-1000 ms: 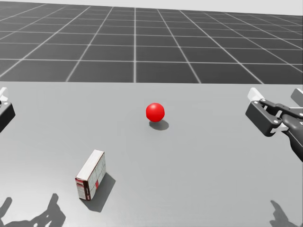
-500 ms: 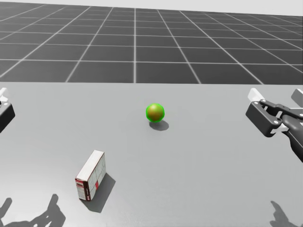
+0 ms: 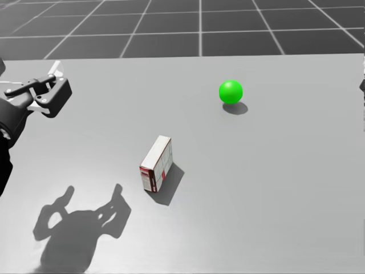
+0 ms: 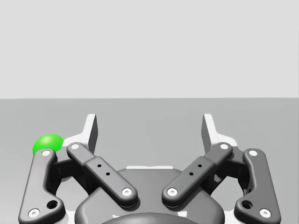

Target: Watch the red light. When it turns green, pick up the object.

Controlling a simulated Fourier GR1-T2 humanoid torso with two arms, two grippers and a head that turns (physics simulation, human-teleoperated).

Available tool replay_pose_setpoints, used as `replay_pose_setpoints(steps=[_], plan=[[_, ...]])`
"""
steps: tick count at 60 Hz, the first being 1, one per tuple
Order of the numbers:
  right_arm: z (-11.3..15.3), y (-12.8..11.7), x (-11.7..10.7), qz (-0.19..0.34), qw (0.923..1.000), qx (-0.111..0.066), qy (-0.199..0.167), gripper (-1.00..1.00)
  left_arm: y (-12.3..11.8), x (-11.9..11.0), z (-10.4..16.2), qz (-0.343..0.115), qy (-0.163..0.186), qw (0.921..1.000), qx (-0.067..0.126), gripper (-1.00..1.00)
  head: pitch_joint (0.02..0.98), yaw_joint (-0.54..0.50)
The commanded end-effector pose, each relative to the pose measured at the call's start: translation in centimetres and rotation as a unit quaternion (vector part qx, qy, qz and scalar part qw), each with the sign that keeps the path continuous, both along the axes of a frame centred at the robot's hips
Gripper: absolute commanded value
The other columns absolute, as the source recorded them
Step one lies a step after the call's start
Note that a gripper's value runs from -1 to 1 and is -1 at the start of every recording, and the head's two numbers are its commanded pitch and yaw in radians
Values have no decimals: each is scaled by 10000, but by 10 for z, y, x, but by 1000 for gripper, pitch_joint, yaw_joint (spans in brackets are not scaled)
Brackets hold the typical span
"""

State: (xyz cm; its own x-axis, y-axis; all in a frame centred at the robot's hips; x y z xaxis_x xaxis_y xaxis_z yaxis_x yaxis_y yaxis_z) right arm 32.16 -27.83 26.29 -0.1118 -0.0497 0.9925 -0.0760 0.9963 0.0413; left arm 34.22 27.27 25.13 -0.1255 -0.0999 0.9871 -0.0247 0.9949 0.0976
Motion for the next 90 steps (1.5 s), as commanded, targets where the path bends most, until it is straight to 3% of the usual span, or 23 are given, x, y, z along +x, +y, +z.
replay_pose_setpoints(steps=[1,12,17,24,27,29,32,36,41,56,64,76,90], plan=[[0,0,0,-1,10000,-12,12,-1000,-1,0,0,-27,-21,10000,-18,-1000,753,121],[-1,1,0,-10,10000,-12,23,-1000,-2,0,0,-5,7,10000,-92,-1000,775,157],[0,2,0,-8,10000,-19,18,-1000,-5,-2,1,-104,46,9993,-359,-1000,777,157],[-1,1,0,-27,10000,-20,23,-1000,-13,-15,4,-341,133,9989,-308,-1000,770,159],[-1,1,0,-31,10000,-21,24,-1000,-21,-24,6,-342,-5,9980,-528,-1000,770,159],[-1,1,0,-27,10000,-28,24,-1000,-27,-35,10,-604,60,9974,-400,-1000,773,159],[-1,1,0,-30,10000,-32,25,-1000,-32,-43,11,-657,53,9968,-445,-1000,774,160],[-1,1,0,-32,10000,-32,26,-1000,-38,-58,15,-1085,230,9925,-508,-1000,777,161],[-1,1,1,-37,10000,-39,26,-1000,-46,-83,17,-1606,344,9858,-353,-1000,779,164],[-2,1,1,-46,10000,-69,8,-1000,-49,-129,2,-2205,820,9717,-224,-1000,783,165],[-2,2,1,-52,9999,-92,-27,-1000,-51,-131,-23,-2293,1072,9674,-71,-1000,784,165],[-2,2,1,-49,9999,-111,-51,-1000,-64,-126,-57,-2394,1455,9600,3,-1000,790,164],[-1,2,0,-35,9999,-108,-67,-1000,-82,-114,-73,-2508,1718,9527,52,-1000,796,167]])
